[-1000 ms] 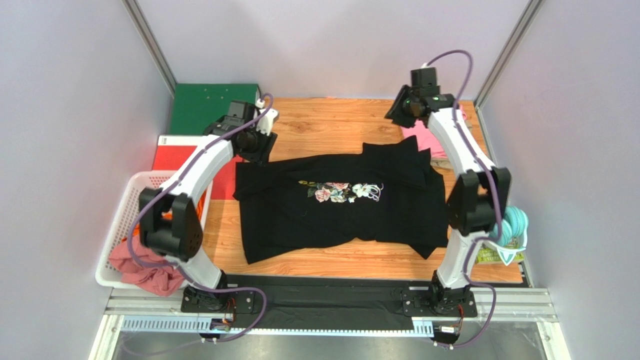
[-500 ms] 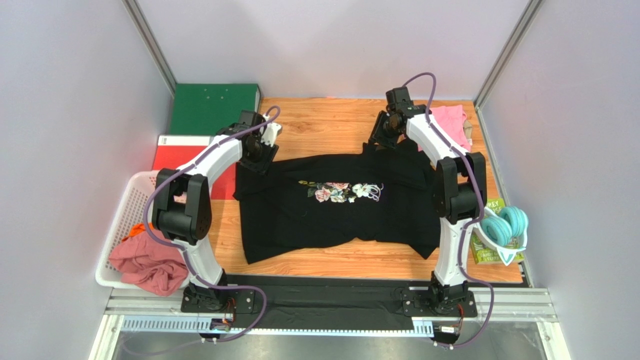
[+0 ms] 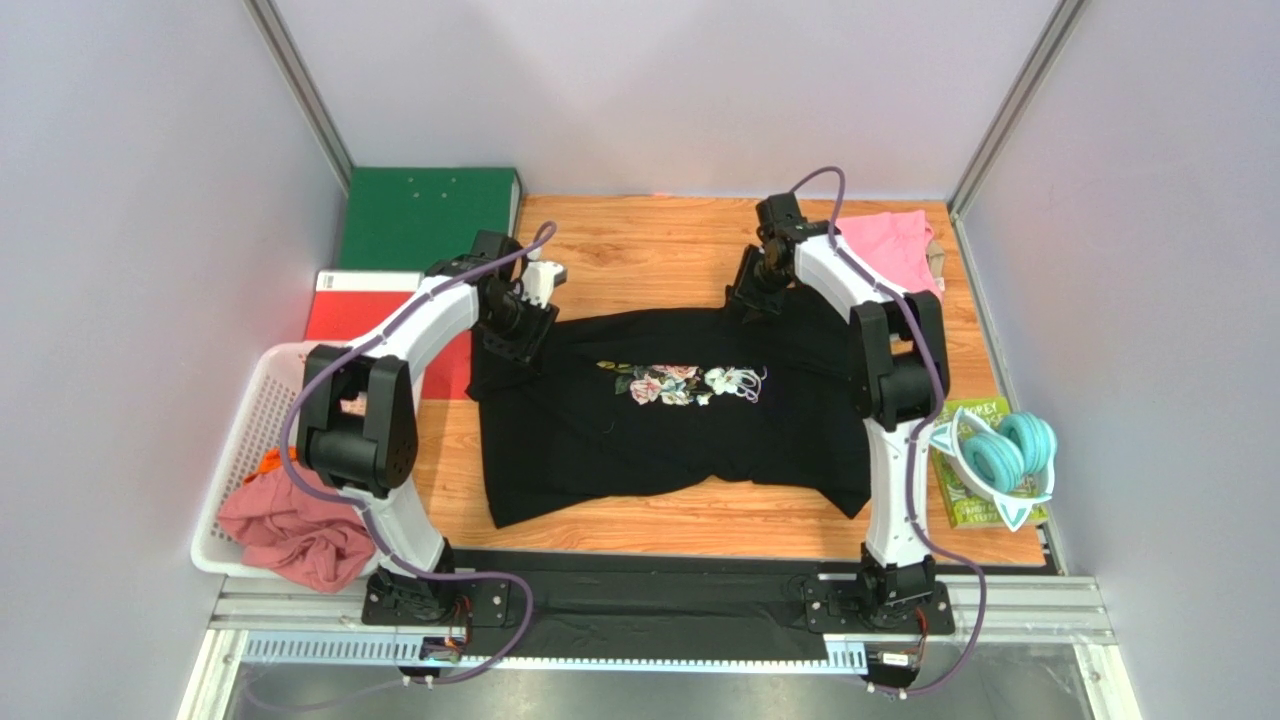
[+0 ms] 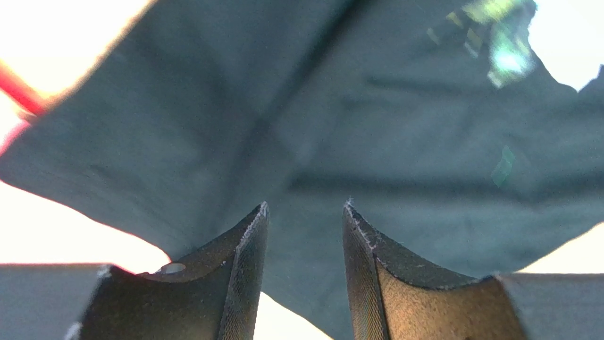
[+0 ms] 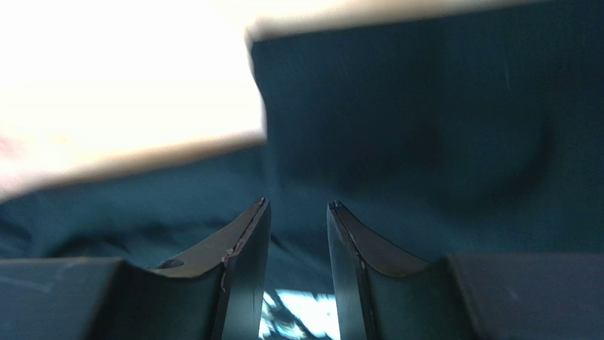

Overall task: Fold and stack the t-shirts
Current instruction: Fold the flattened tshirt in 1/3 of the way

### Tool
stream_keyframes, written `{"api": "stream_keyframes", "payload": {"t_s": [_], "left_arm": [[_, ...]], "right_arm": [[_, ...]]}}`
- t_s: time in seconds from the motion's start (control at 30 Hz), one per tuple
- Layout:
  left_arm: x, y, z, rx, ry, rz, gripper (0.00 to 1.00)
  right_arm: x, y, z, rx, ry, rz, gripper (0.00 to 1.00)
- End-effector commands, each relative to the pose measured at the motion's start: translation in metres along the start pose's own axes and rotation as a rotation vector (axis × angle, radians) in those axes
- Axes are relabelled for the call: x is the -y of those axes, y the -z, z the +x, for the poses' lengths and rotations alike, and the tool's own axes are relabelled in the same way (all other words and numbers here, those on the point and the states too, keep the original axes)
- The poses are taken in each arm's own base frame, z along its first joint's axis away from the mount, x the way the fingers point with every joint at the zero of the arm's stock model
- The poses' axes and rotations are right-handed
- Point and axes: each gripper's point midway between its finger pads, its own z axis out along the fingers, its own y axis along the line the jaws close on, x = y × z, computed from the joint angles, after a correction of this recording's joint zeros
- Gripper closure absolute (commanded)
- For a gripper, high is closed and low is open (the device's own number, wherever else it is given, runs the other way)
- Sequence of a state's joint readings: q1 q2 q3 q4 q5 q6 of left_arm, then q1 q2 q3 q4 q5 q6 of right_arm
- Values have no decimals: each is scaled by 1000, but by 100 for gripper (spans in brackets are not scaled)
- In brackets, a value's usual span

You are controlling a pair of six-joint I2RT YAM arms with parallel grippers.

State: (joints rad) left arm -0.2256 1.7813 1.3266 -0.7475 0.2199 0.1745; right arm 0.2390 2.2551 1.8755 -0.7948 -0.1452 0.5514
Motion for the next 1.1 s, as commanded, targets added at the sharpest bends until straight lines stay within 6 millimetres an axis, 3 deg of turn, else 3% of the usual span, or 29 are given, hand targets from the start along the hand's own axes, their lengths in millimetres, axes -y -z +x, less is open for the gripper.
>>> {"api": "stream_keyframes", "payload": {"t_s": [0.0,0.03,0.07,0.17,0.3,0.4,0.57,0.8,1.0,1.07], "left_arm": [[43,57,15,60,-110,156,51],[54,64,31,26,-133,195,51],[58,74,37,30,-206,206,51],[63,79,70,-87,-285,218,53],[46,59,114,-238,-333,157,56],[40,46,130,-309,-346,115,58],[27,35,136,-380,-360,27,60],[35,16,134,-372,-391,-9,60],[49,-4,144,-437,-449,-19,61],[46,-7,146,-461,-460,-43,61]], "right_arm": [[-15,59,19,72,56,-62,59],[-18,78,19,115,65,-78,59],[-9,75,32,98,62,-64,59],[-8,91,42,108,71,-76,59],[-11,100,43,114,70,-92,59],[-16,99,45,101,58,-112,59],[-23,105,41,111,50,-139,60],[-31,114,38,128,53,-171,60],[-38,125,33,149,60,-198,60],[-40,128,32,156,63,-203,60]]}}
